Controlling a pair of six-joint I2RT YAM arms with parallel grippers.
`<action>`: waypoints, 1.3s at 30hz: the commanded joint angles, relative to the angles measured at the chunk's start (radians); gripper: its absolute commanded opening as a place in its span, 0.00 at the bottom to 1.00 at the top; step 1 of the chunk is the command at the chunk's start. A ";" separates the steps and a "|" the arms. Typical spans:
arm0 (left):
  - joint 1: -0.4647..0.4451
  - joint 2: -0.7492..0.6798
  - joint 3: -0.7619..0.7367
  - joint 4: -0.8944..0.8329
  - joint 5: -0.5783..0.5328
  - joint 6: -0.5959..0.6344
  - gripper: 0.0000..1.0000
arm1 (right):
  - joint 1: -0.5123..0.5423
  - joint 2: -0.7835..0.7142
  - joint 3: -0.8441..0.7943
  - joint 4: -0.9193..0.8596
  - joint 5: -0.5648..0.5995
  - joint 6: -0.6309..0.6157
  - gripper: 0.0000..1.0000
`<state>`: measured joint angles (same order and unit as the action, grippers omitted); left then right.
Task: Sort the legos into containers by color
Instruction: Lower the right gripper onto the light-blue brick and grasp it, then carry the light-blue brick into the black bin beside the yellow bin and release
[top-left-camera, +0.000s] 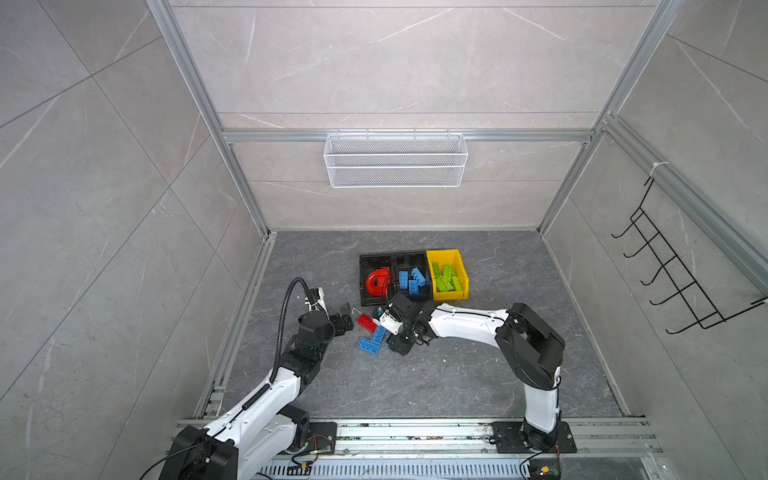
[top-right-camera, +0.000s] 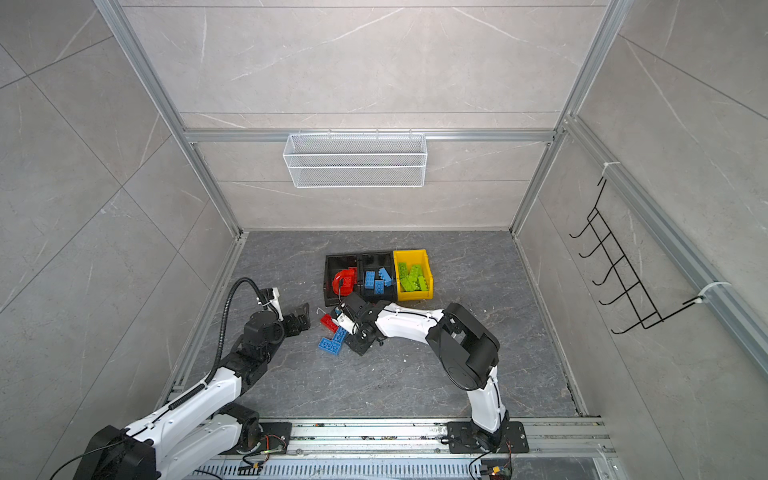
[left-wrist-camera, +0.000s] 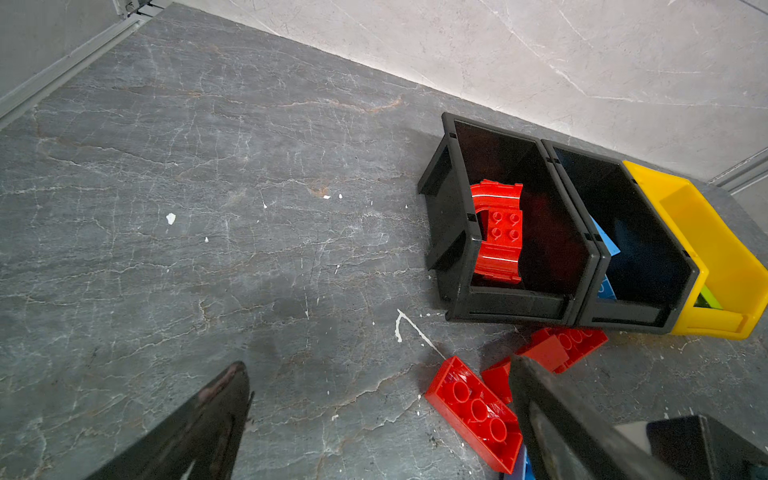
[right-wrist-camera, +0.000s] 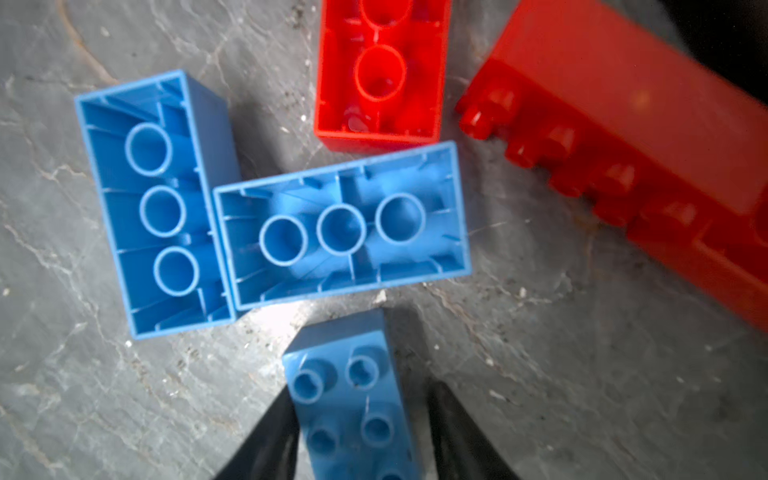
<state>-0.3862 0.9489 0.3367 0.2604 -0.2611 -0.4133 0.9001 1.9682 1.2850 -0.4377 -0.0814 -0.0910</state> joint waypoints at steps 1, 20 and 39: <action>0.001 -0.017 0.019 0.004 -0.020 -0.013 1.00 | 0.005 0.003 0.017 -0.006 0.039 0.035 0.44; 0.001 -0.021 0.018 0.003 -0.013 -0.014 1.00 | -0.185 -0.185 0.083 0.112 -0.099 0.263 0.28; 0.001 -0.027 0.018 0.002 -0.012 -0.013 1.00 | -0.375 0.090 0.388 0.126 -0.112 0.380 0.29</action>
<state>-0.3862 0.9321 0.3367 0.2535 -0.2607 -0.4141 0.5346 2.0247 1.6127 -0.2951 -0.1844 0.2619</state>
